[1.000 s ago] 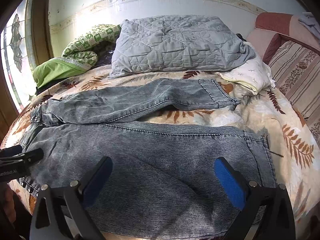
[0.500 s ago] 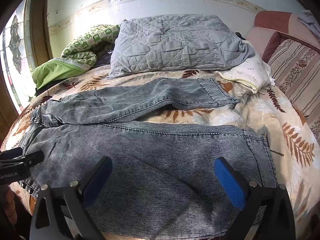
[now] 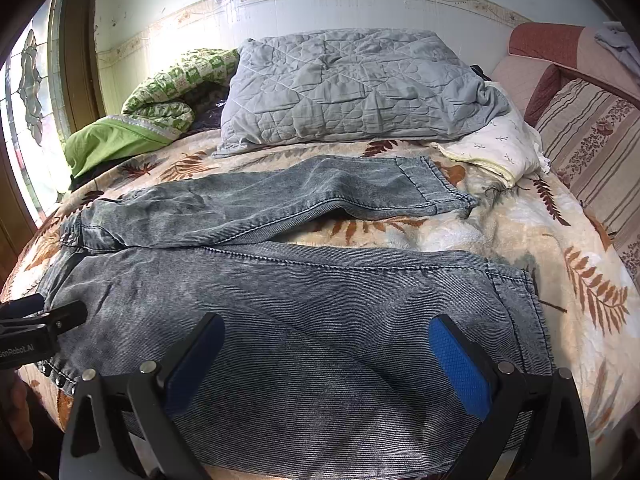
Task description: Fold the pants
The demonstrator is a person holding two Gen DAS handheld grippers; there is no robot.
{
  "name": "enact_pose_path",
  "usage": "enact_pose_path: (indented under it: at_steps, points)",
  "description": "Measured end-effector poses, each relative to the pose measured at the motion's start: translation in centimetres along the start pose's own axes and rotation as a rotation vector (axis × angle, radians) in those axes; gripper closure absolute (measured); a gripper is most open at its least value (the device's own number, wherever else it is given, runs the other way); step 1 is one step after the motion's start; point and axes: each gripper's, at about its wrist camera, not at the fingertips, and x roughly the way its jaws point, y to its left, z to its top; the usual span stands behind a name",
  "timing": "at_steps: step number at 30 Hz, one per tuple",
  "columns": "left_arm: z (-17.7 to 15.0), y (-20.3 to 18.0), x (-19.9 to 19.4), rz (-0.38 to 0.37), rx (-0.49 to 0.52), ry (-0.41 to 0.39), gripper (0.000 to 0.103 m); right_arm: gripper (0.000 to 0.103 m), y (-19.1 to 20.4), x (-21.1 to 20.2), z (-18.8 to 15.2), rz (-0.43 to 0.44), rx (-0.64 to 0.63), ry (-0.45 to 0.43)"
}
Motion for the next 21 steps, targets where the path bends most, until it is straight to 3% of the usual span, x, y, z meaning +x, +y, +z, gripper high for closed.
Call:
enact_pose_path:
  at_steps: [14, 18, 21]
  points:
    - [-0.1, 0.8, -0.6, -0.011, -0.011, 0.001, 0.0, 0.0, -0.3, 0.1, -0.1, 0.0, 0.004, -0.001]
    - [-0.5, 4.6, -1.9, -0.033, -0.127, -0.006, 0.0, 0.0, -0.8, -0.4, -0.2, 0.022, 0.023, 0.022]
    - [-1.5, 9.4, -2.1, -0.039, -0.311, 0.032, 0.0, 0.0, -2.4, -2.1, -0.5, 0.174, 0.13, 0.09]
